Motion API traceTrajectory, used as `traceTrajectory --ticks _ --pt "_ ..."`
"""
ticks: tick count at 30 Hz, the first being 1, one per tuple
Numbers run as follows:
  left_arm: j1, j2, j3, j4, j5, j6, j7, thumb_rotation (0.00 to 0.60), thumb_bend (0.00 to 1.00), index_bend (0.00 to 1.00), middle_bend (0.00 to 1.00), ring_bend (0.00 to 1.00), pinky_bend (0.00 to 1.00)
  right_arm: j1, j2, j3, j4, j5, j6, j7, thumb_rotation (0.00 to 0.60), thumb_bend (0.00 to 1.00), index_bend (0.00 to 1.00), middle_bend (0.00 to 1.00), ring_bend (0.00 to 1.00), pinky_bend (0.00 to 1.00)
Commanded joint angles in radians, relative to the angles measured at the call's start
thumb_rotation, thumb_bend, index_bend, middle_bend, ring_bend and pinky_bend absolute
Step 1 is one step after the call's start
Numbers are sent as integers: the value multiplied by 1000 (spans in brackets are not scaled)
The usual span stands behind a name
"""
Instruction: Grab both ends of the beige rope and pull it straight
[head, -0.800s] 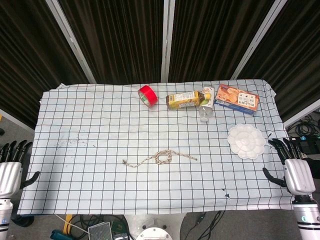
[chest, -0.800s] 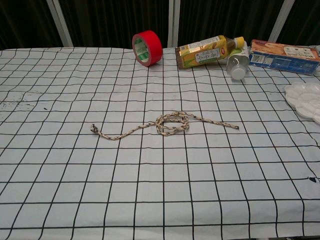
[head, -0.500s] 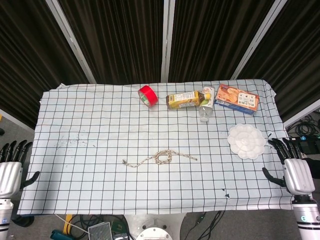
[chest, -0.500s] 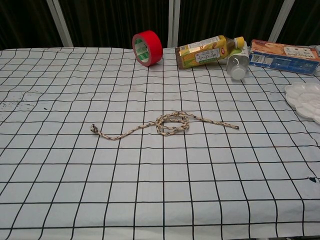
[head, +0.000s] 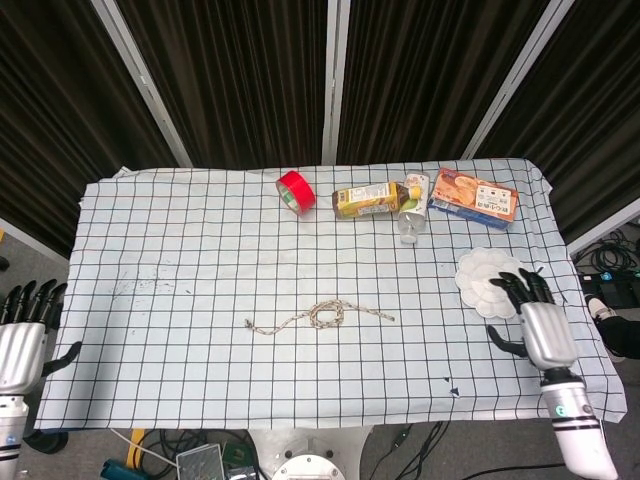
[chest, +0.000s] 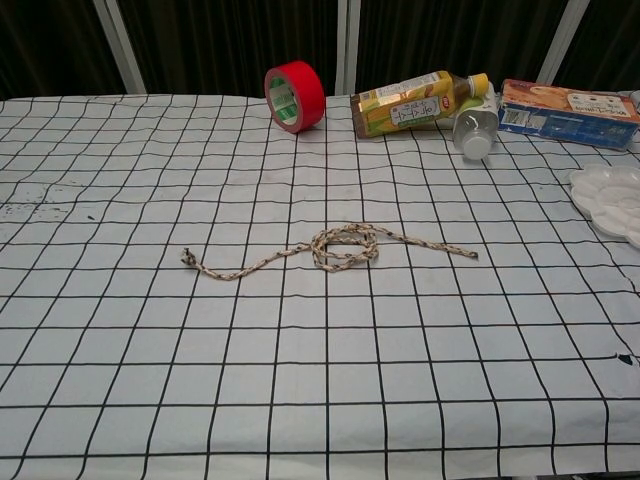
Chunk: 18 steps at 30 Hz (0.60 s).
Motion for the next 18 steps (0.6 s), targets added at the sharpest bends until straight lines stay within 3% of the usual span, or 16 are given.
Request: traceTrajectory --ticks 1,6,12,18 --pt "-1 0 2 6 -1 -5 -6 600 172 117 66 0 0 104 -103 47 13 100 -117 -75 600 240 314 176 0 0" --pt "0 0 0 13 -8 -8 -18 600 172 117 66 0 0 188 -222 76 65 190 -182 -152 600 228 420 209 0 0" --pt "-4 -1 1 24 -14 -23 -33 600 172 117 66 0 0 282 -353 88 130 315 -241 -278 600 209 432 211 0 0" --pt "-6 -6 3 38 -19 -34 -49 600 172 117 66 0 0 339 -437 73 174 385 -228 -410 600 212 435 198 0 0"
